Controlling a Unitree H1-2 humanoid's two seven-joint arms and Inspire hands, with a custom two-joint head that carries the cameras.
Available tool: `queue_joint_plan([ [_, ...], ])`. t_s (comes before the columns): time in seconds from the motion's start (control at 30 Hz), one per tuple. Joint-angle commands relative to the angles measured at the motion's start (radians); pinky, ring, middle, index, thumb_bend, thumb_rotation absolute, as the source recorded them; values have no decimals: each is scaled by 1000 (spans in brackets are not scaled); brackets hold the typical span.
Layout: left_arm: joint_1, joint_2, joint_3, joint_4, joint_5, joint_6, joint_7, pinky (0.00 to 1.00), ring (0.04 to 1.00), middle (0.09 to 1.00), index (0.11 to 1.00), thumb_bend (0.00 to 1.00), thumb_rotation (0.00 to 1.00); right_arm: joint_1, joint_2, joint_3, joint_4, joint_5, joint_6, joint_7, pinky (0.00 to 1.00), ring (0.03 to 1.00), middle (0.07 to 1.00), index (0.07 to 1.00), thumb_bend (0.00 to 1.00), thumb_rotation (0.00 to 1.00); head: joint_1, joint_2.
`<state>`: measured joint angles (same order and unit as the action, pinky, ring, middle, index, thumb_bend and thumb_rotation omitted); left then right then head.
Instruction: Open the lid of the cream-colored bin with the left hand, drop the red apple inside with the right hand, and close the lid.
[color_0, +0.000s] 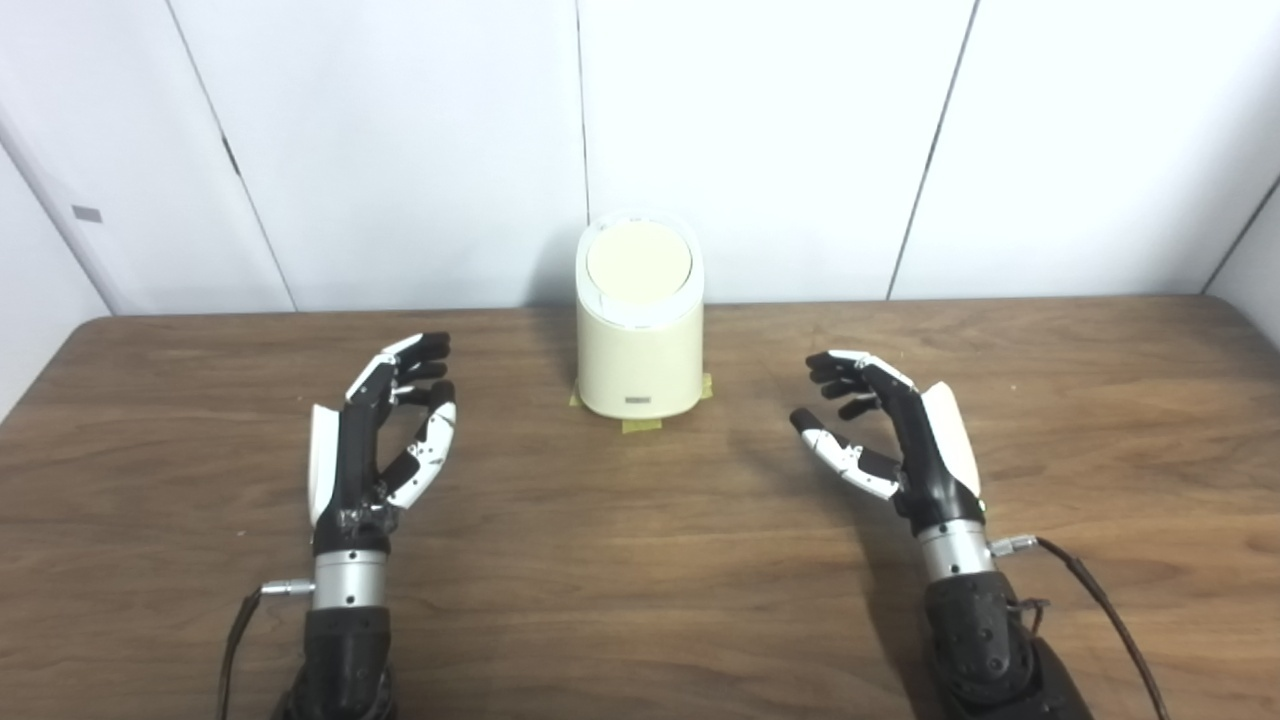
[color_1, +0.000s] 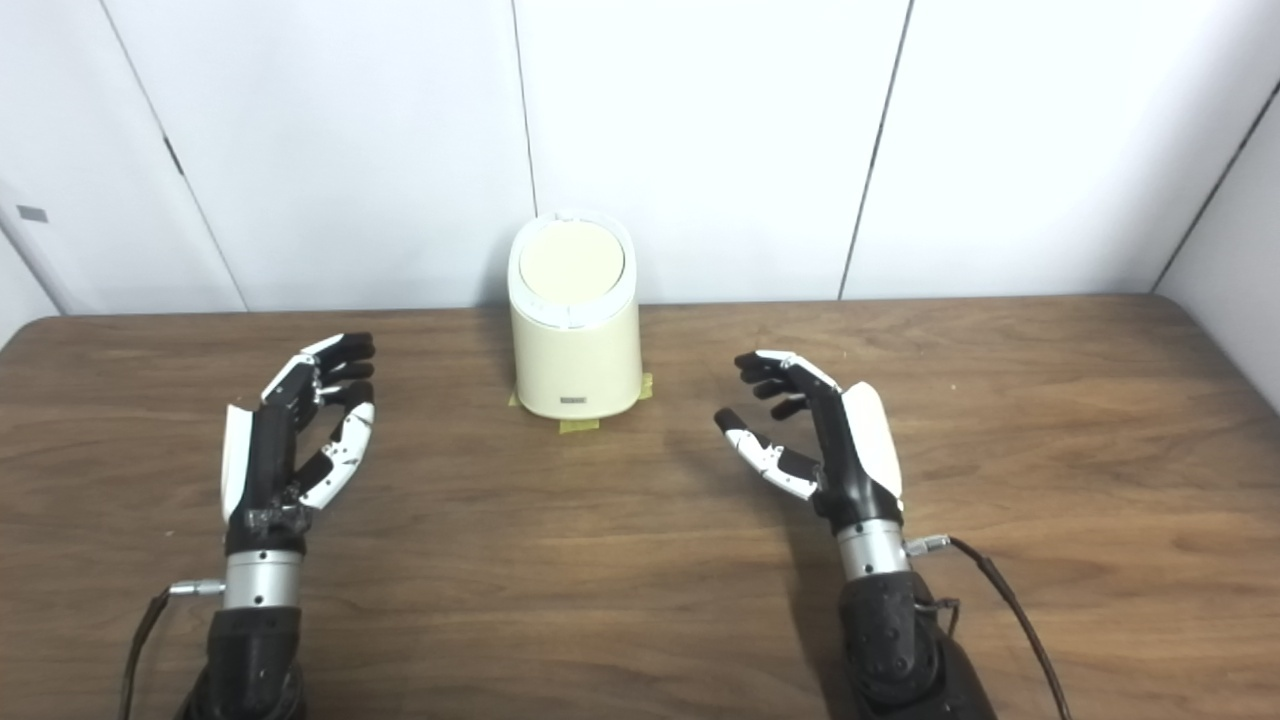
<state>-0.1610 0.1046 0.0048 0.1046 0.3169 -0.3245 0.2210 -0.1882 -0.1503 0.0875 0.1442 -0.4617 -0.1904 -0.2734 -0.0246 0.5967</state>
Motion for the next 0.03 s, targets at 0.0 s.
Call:
queue_joint_plan([
  [0.0,12,-8,-9,45,5,-16,3,605,701,737,739,221,339,-19,-5,-9,-7,15,-44,-3,538,644,672,675,276,388,2,-2],
])
